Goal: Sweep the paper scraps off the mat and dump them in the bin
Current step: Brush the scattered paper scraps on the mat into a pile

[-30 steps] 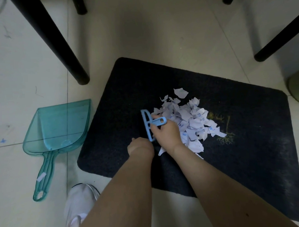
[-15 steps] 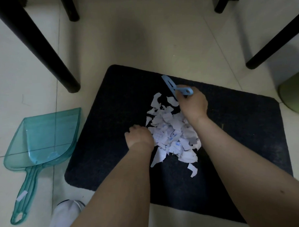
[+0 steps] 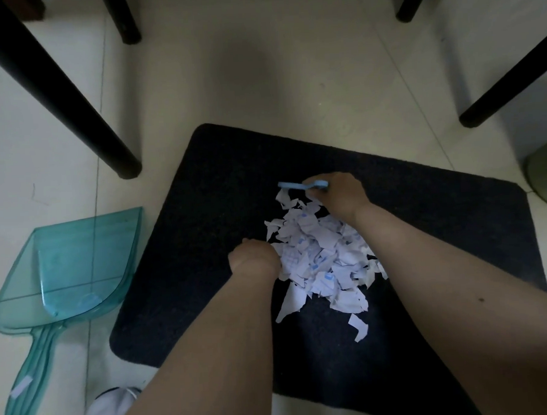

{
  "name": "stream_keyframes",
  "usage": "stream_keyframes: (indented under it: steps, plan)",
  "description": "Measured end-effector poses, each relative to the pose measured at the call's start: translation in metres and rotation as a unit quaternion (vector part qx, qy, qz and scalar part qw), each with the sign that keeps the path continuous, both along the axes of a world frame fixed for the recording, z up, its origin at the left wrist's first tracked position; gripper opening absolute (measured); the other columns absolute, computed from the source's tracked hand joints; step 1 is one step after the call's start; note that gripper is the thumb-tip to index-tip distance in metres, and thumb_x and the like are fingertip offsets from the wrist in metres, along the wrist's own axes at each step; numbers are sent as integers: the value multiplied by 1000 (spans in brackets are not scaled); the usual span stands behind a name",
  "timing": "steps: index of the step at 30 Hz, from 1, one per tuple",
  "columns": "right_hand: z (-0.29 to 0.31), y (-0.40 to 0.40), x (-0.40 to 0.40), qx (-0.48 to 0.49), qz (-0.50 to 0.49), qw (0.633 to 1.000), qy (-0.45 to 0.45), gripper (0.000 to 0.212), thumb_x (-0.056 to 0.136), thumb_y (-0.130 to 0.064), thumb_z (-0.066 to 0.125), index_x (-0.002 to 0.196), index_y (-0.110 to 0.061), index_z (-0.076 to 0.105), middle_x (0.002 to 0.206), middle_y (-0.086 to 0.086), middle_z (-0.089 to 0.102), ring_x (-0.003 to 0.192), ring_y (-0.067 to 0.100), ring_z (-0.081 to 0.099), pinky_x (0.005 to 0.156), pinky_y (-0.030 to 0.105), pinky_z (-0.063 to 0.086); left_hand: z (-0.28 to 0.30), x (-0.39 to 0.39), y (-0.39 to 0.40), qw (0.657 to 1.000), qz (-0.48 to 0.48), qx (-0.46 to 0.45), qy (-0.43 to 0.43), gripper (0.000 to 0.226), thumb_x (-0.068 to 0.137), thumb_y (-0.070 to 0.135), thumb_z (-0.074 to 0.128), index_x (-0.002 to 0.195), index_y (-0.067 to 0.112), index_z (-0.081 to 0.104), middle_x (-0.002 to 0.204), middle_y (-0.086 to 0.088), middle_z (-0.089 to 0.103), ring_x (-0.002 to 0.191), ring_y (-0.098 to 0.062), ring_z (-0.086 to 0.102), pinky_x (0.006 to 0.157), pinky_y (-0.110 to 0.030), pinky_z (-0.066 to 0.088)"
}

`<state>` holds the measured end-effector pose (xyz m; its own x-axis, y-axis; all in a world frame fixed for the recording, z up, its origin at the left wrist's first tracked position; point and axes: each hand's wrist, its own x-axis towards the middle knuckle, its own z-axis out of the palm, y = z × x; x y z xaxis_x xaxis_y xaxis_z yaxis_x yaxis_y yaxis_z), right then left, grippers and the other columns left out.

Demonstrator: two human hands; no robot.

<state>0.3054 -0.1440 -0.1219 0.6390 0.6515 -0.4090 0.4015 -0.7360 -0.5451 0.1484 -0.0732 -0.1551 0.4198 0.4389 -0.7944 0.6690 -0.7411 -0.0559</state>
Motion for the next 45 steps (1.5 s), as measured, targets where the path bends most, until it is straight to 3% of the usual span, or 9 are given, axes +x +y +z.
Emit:
stream_keyframes:
  steps: [8,15,19,26,28,31,36,41,45]
  plan:
    - [33,-38,8,-27,107,992,61,21,87,-17,66,108,-21,70,106,-5,69,94,8,62,85,19,49,0,-1,1,1000,-6,-4,6,35,97,9,41,130,-2,52,134,-14,52,121,-24,53,97,-31,47]
    - [35,-42,17,125,-57,989,52,17,88,-16,65,102,-25,70,106,2,70,96,14,64,91,29,51,-3,4,0,1000,-6,6,13,32,98,8,43,127,1,54,131,-10,54,120,-21,54,90,-27,47]
    - [16,-34,9,65,-80,994,-22,23,91,-19,61,112,-22,68,112,6,69,98,19,64,86,29,50,-6,8,0,1000,-14,11,18,32,99,8,42,128,1,53,132,-8,54,121,-19,53,87,-25,45]
    - [18,-42,-12,18,-9,1000,17,21,92,-19,59,110,-22,69,107,4,69,93,18,64,81,29,51,-13,5,0,1000,-15,8,21,37,98,9,40,132,-3,48,137,-15,49,124,-24,51,99,-31,45]
    - [25,-50,-9,79,-73,994,10,20,91,-18,61,107,-23,70,103,6,70,92,20,65,82,33,53,-13,3,0,1000,-11,8,19,41,98,10,39,137,-4,43,143,-19,42,128,-27,47,101,-34,44]
    - [31,-68,3,108,-205,968,-97,23,90,-22,60,112,-25,69,104,8,71,95,23,66,80,30,49,-13,-2,-7,1000,2,0,27,52,97,12,38,147,-1,27,155,-22,19,140,-29,29,108,-39,38]
    - [7,-93,-4,-28,-200,977,-69,27,94,-28,54,118,-26,65,106,13,69,91,30,65,74,37,52,-15,-10,-23,1000,11,-9,17,44,96,11,40,138,-3,42,145,-22,39,129,-30,46,103,-37,45]
    - [4,-93,-24,1,-161,986,-42,26,94,-29,53,117,-32,64,93,4,66,81,23,62,65,29,46,-13,-11,-23,1000,-14,-12,24,42,97,9,38,137,-3,43,144,-21,41,128,-29,48,102,-36,47]
    - [19,-113,-13,73,-262,959,-84,27,93,-26,55,118,-25,66,91,9,67,77,25,61,65,30,45,-14,-12,-22,999,-34,-4,28,43,97,8,38,138,-2,43,144,-21,40,128,-29,47,102,-37,47]
